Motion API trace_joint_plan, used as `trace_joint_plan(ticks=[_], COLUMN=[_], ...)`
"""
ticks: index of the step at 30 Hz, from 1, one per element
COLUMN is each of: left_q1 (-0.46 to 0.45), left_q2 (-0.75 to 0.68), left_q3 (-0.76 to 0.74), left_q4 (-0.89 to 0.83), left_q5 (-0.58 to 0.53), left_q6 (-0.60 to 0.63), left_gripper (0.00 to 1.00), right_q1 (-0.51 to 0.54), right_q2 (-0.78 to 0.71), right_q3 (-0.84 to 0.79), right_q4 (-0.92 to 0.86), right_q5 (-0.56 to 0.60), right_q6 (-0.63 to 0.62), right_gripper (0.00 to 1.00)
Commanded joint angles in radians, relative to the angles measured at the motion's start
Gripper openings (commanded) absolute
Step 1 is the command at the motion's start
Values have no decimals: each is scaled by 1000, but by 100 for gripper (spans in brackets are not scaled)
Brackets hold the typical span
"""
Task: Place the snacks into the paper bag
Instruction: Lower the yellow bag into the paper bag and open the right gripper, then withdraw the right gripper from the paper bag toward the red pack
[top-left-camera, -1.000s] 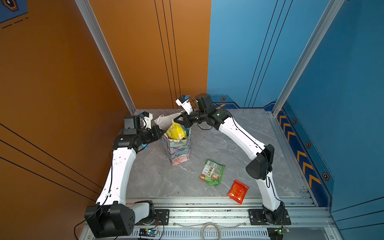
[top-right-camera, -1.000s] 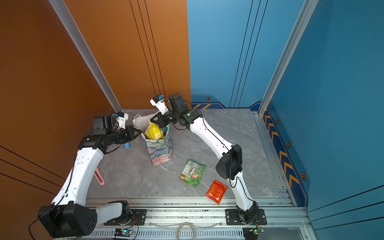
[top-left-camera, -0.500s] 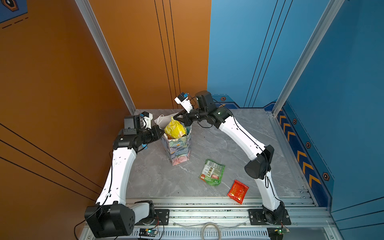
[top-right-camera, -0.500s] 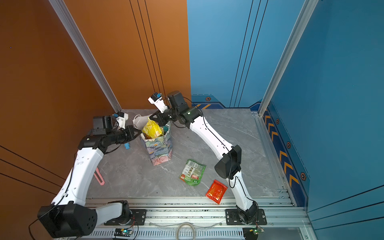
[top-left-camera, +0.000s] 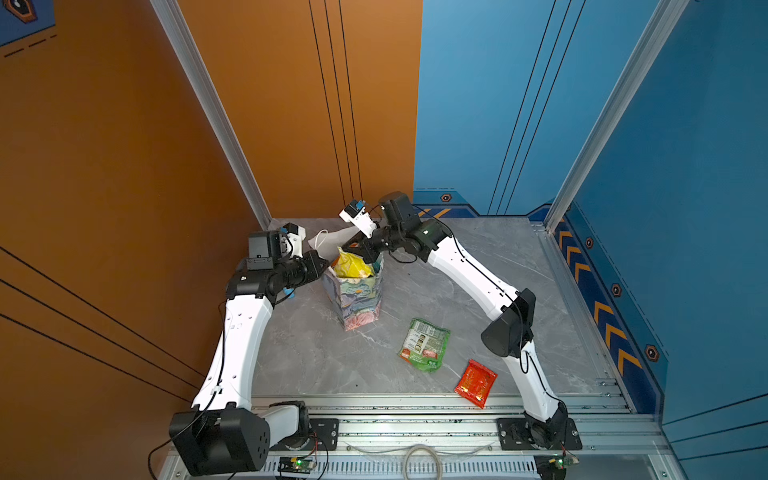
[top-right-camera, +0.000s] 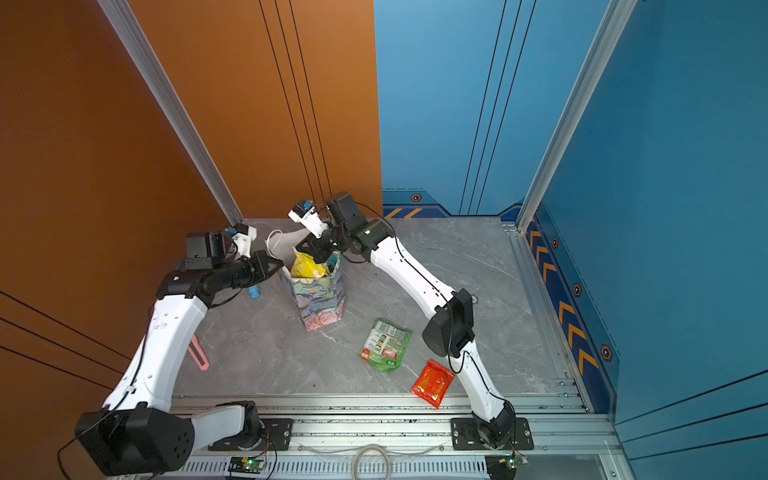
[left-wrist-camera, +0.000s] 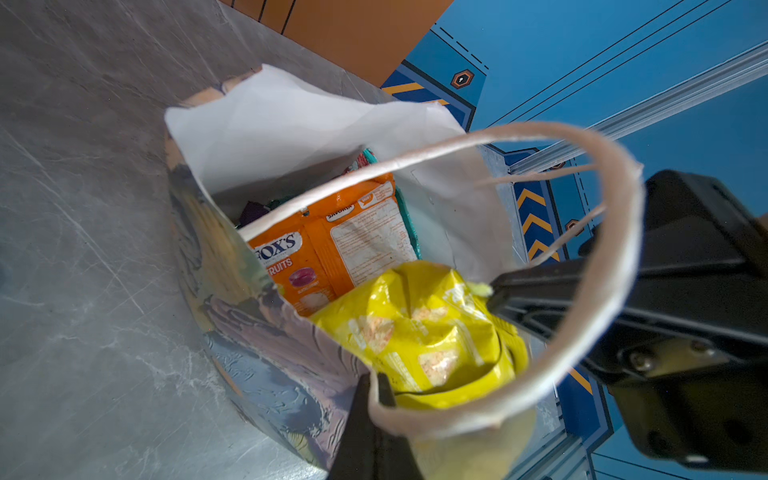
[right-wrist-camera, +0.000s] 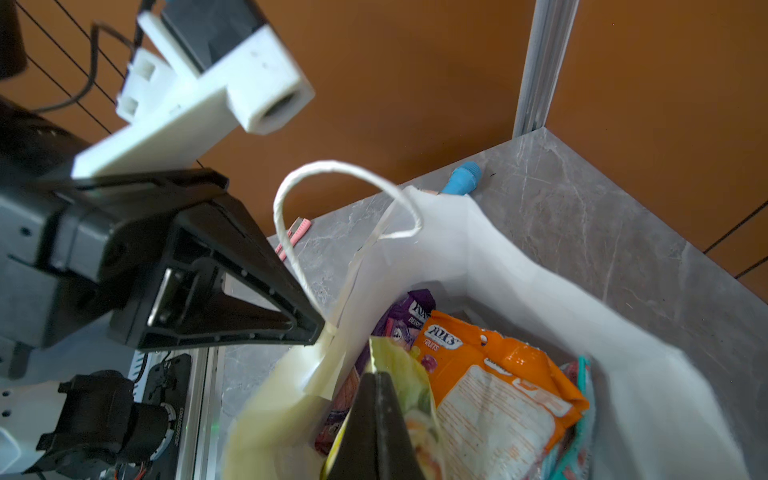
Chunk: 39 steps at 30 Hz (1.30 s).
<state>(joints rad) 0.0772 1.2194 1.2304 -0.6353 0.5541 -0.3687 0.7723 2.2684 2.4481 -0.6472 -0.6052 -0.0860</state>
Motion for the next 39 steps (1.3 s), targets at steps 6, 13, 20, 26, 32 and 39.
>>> trace_joint_plan(ticks=[6, 13, 20, 26, 32, 39], left_q1=[-7, -7, -7, -5, -4, 0], left_q2=[4, 3, 5, 2, 3, -4], left_q3=[13, 15, 16, 12, 9, 3], left_q4=[19, 18, 19, 20, 18, 19], left_q5=[17, 15, 17, 17, 18, 24], left_q6=[-12, -12, -10, -9, -7, -1], left_gripper=[0, 0, 0, 0, 0, 0], right_q1=[33, 47, 47, 47, 42, 23], right_q2=[16, 35, 46, -14, -182, -512], right_q3=[-23, -25, -40, -20, -128, -536], right_q4=[-90, -148, -174, -164, -27, 281], right_q5=[113, 137, 146, 154, 165, 317], right_q6=[-70, -98, -79, -40, 66, 210], right_gripper=[0, 7, 27, 53, 64, 75])
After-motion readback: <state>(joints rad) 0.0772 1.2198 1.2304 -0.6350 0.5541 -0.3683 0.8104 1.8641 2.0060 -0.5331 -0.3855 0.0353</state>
